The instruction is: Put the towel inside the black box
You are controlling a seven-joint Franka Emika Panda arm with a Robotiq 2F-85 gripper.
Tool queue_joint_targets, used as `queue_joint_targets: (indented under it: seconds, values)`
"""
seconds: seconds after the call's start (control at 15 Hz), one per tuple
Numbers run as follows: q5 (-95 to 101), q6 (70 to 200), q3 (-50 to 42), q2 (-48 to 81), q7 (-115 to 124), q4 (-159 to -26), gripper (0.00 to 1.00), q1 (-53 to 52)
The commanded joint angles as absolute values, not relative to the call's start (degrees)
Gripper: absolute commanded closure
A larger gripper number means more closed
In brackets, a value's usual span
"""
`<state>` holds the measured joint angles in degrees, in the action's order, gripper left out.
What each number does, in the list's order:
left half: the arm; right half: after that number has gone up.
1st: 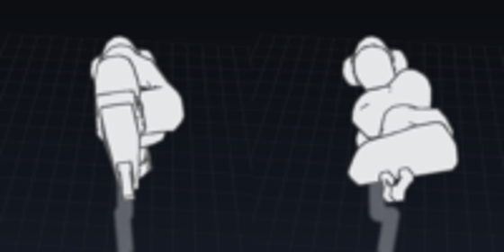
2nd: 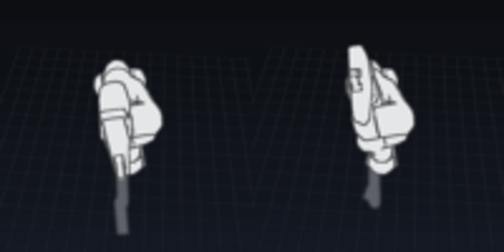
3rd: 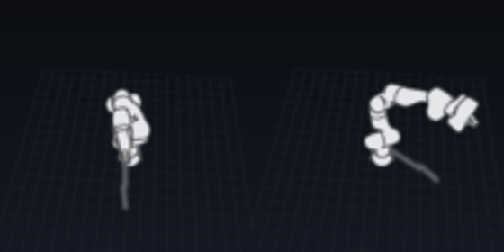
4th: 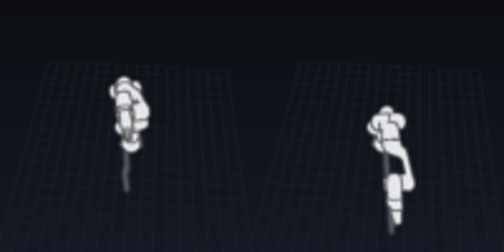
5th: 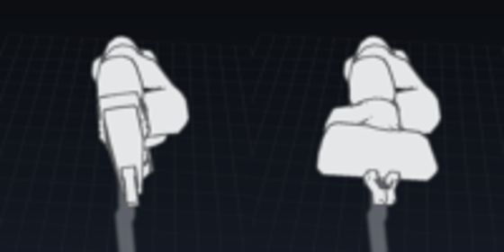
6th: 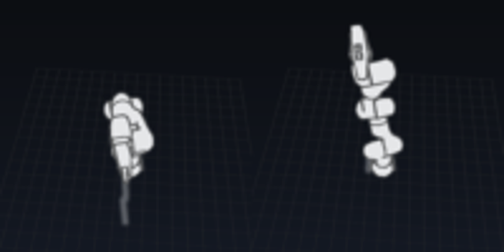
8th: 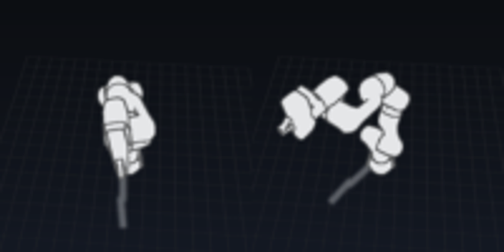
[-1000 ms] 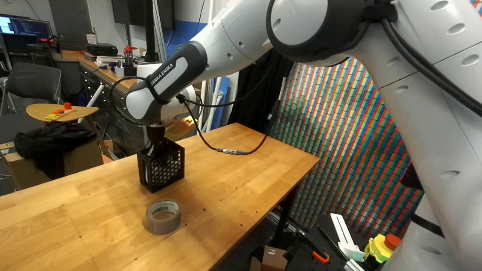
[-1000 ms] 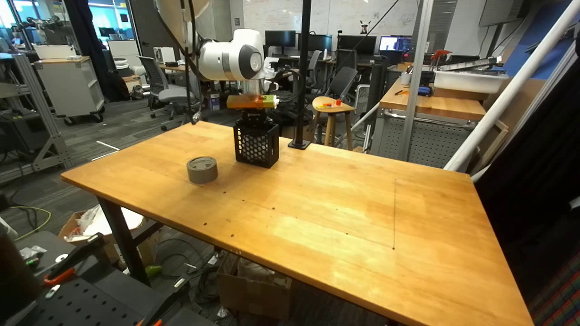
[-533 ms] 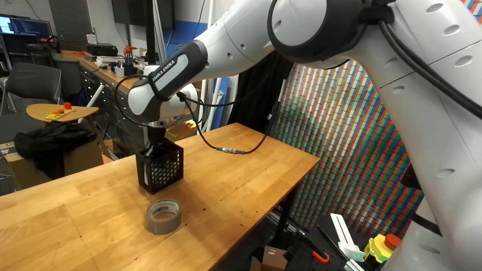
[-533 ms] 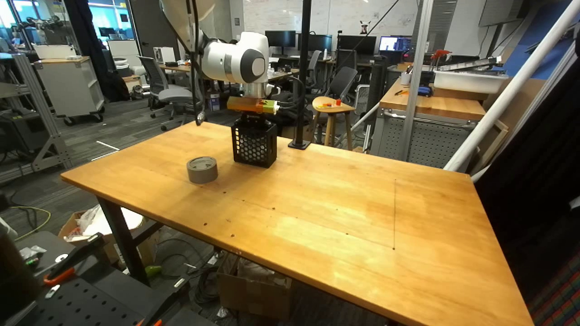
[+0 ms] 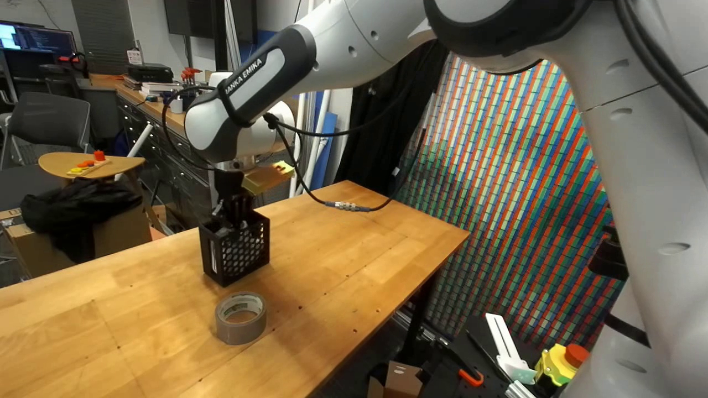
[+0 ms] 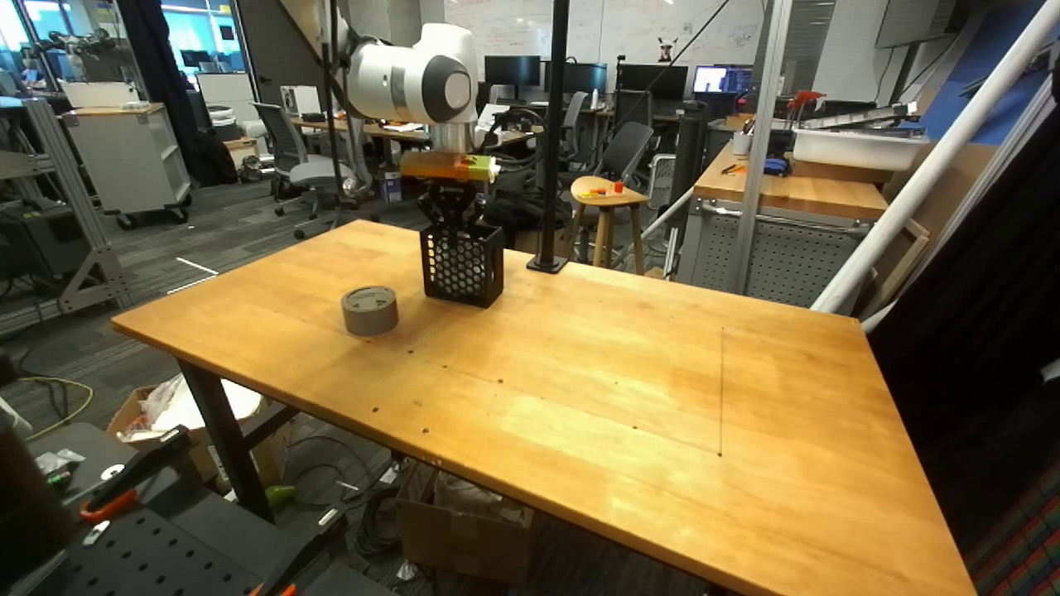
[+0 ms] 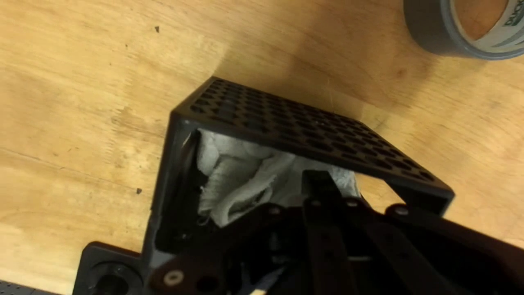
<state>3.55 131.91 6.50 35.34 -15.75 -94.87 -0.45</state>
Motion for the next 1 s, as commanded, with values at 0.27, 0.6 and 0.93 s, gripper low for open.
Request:
queue_joint_targets:
  seconds: [0.27,0.6,0.93]
  values:
    - [2.74,142.31,5.85,17.15,-10.33,-114.94,0.96,-1.33]
    - [3.17,143.66,5.76,16.06,-9.91,-116.56,0.76,-1.47]
    - [3.18,144.41,5.66,14.55,-9.56,-118.59,0.7,-1.5]
